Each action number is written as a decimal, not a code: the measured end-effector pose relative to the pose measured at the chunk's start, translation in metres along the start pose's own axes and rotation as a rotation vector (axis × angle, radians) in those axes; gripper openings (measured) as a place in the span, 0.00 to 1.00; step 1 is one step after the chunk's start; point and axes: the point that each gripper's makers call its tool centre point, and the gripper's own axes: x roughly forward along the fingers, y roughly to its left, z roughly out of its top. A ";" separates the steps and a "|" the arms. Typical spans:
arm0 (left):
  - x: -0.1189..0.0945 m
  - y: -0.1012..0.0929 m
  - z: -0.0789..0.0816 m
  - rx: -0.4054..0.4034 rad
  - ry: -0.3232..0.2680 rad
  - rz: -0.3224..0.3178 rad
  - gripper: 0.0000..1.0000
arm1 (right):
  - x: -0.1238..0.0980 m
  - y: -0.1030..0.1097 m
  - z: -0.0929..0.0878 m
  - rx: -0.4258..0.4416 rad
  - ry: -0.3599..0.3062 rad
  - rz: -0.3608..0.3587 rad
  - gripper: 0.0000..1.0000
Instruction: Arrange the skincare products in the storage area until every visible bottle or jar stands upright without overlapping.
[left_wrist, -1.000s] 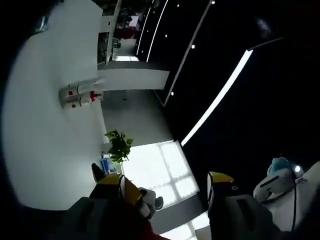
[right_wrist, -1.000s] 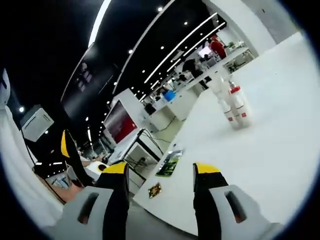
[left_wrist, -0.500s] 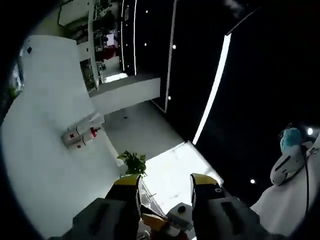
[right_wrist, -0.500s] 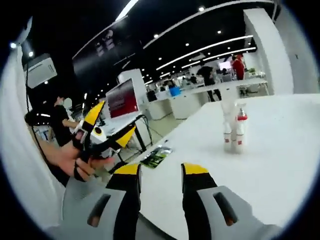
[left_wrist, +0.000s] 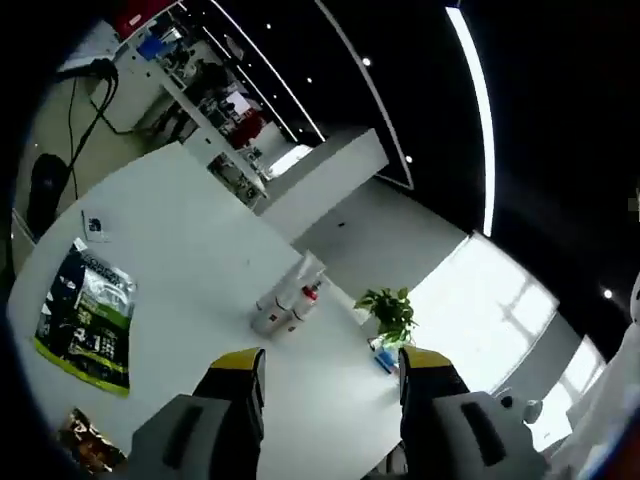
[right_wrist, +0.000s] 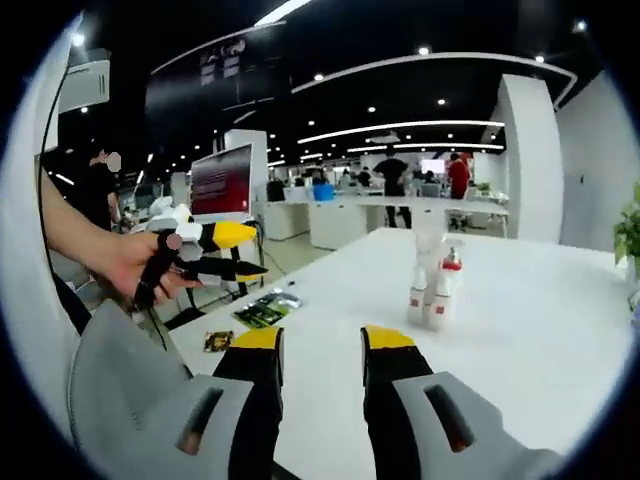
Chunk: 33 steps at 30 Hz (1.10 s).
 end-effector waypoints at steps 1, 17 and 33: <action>0.001 0.014 -0.001 0.011 0.029 0.056 0.56 | 0.000 0.000 -0.001 -0.008 0.003 -0.004 0.28; 0.008 0.147 0.008 0.261 0.326 0.609 0.93 | 0.003 -0.004 -0.005 -0.012 0.020 -0.027 0.37; 0.005 0.205 0.007 0.333 0.554 0.723 0.99 | 0.009 0.001 -0.015 -0.075 0.078 -0.016 0.41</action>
